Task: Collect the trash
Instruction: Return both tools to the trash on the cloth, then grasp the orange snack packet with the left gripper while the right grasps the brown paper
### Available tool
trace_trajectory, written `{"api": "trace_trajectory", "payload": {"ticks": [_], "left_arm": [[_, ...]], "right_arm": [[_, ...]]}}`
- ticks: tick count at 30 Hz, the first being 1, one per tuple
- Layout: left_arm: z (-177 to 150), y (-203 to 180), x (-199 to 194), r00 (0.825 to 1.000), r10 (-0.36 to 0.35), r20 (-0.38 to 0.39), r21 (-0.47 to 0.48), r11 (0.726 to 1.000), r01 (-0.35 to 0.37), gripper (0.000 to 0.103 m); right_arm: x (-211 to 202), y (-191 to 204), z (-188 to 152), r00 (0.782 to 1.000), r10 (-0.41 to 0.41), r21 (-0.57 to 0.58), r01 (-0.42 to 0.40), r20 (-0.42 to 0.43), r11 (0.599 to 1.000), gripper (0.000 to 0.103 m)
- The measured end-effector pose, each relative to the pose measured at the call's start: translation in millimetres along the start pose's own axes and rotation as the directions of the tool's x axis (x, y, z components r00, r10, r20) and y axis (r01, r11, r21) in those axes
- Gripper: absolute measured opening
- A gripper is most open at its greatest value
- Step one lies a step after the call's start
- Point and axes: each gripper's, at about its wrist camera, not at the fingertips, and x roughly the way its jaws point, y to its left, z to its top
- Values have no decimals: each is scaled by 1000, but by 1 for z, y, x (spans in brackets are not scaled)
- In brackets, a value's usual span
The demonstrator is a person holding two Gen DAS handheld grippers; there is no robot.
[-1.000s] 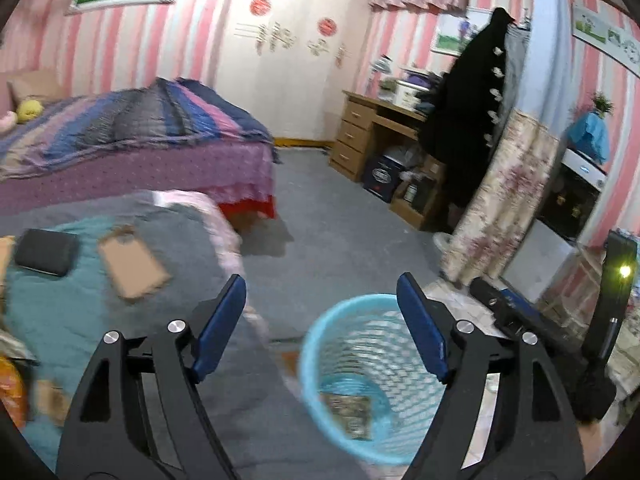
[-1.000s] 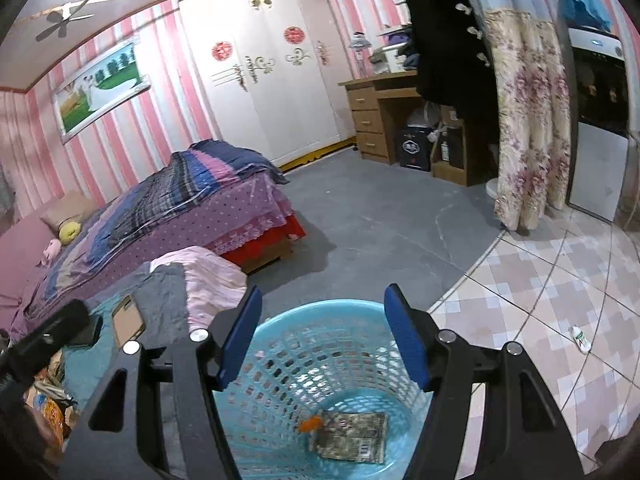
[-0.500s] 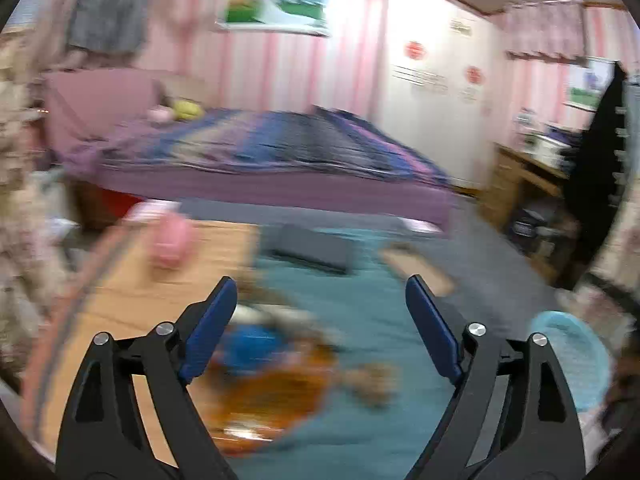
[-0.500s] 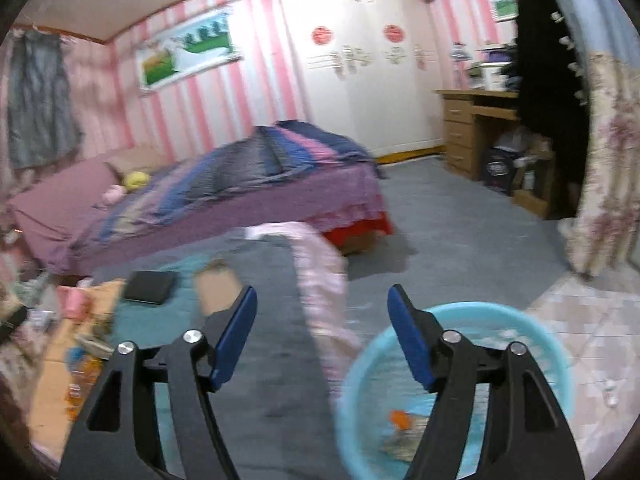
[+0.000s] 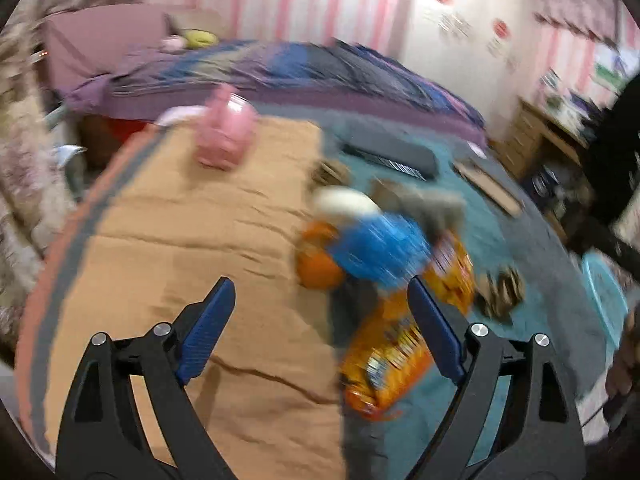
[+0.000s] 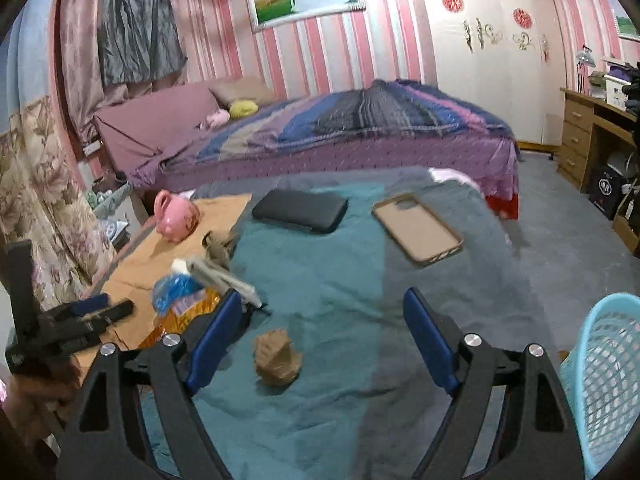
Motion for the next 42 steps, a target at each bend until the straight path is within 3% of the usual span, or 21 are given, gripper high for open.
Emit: {"api": "trace_trajectory", "payload": {"ticks": [2, 10, 11, 12, 13, 15, 17, 18, 23, 29, 36, 38, 39, 42], "left_arm": [[-8, -19, 13, 999, 7, -35, 83, 997, -5, 85], [-34, -55, 38, 990, 23, -138, 219, 976, 8, 85], [-36, -59, 35, 991, 26, -129, 234, 972, 5, 76], [-36, -60, 34, 991, 27, -130, 239, 971, 5, 57], [-35, -60, 31, 990, 14, -143, 223, 975, 18, 48], [-31, -56, 26, 990, 14, -137, 195, 981, 13, 21], [-27, -49, 14, 992, -15, -123, 161, 986, 35, 3], [-24, -45, 7, 995, -18, -102, 146, 989, 33, 0], [-8, -23, -41, 996, -3, 84, 44, 999, -1, 0], [-8, -14, -46, 995, 3, 105, 16, 1000, -5, 0], [1, 4, -70, 974, 32, 225, -74, 997, -16, 0], [2, 4, -74, 971, 33, 239, -80, 997, -15, 0], [2, 4, -75, 970, 35, 240, -79, 997, -16, 0], [3, 1, -80, 964, 45, 262, -80, 997, -25, 0]], "right_arm": [[6, 5, -2, 1000, 12, 6, -12, -13, 1000, 81], [18, 20, -8, 998, 22, -10, -23, -54, 1000, 81], [19, 20, -8, 998, 22, -12, -23, -59, 1000, 81], [20, 20, -8, 998, 21, -14, -22, -64, 1000, 81], [21, 20, -9, 997, 19, -17, -20, -72, 1000, 81], [23, 19, -9, 997, 15, -19, -16, -78, 1000, 81], [24, 18, -10, 996, 13, -18, -15, -84, 1000, 81], [25, 18, -11, 996, 12, -17, -14, -88, 1000, 81], [33, 26, -14, 994, 22, -37, -27, -110, 999, 81], [51, 32, -20, 987, 6, -54, -15, -158, 998, 81], [79, 44, -32, 970, -14, -109, -13, -244, 994, 80], [90, 46, -38, 957, -24, -130, -15, -288, 991, 66], [94, 46, -40, 953, -23, -134, -18, -302, 991, 41], [87, 43, -35, 966, 10, -117, -41, -257, 992, 37]]}}
